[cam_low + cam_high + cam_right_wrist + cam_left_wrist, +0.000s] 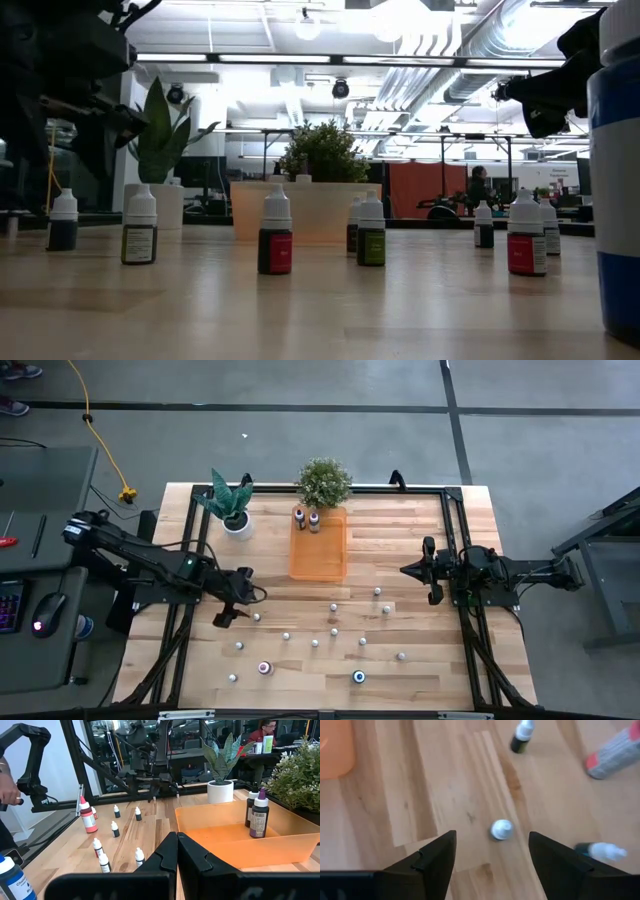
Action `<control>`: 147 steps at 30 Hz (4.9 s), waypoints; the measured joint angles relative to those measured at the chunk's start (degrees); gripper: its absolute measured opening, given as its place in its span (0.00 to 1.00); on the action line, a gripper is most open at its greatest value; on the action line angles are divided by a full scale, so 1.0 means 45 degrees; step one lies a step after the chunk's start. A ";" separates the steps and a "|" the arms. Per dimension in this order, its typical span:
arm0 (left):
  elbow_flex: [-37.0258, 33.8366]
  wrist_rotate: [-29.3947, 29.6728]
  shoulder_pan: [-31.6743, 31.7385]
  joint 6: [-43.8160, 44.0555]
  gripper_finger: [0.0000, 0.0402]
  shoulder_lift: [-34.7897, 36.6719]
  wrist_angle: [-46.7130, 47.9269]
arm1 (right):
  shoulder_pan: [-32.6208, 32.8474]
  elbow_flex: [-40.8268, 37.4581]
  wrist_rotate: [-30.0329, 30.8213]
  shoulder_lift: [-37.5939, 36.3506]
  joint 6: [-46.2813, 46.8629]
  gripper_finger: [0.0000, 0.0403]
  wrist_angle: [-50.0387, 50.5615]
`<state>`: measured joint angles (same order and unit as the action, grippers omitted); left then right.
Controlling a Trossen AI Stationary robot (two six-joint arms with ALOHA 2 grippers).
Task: Pick & Place food coloring
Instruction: Put the left small dark green food coloring bottle into the orange bin
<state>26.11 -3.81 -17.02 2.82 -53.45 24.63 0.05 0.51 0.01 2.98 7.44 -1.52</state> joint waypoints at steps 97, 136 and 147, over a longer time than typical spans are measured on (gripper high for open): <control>0.7855 -0.2042 -0.0717 -0.0007 0.08 -0.1711 0.4351 | 0.0000 -0.0002 0.0000 -0.0005 0.0000 0.00 0.0000; 1.1698 0.6436 0.2451 0.3843 0.09 -0.9080 0.3250 | -0.0002 -0.0001 -0.0001 0.0078 0.0000 0.00 0.0005; 1.1671 0.6315 0.4448 0.6007 0.09 -1.1039 0.3043 | -0.0002 0.0000 0.0003 0.0335 0.0000 0.00 0.0005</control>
<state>78.63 24.61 2.99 29.85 -103.12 38.33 0.04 0.51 0.02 4.49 7.44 -1.50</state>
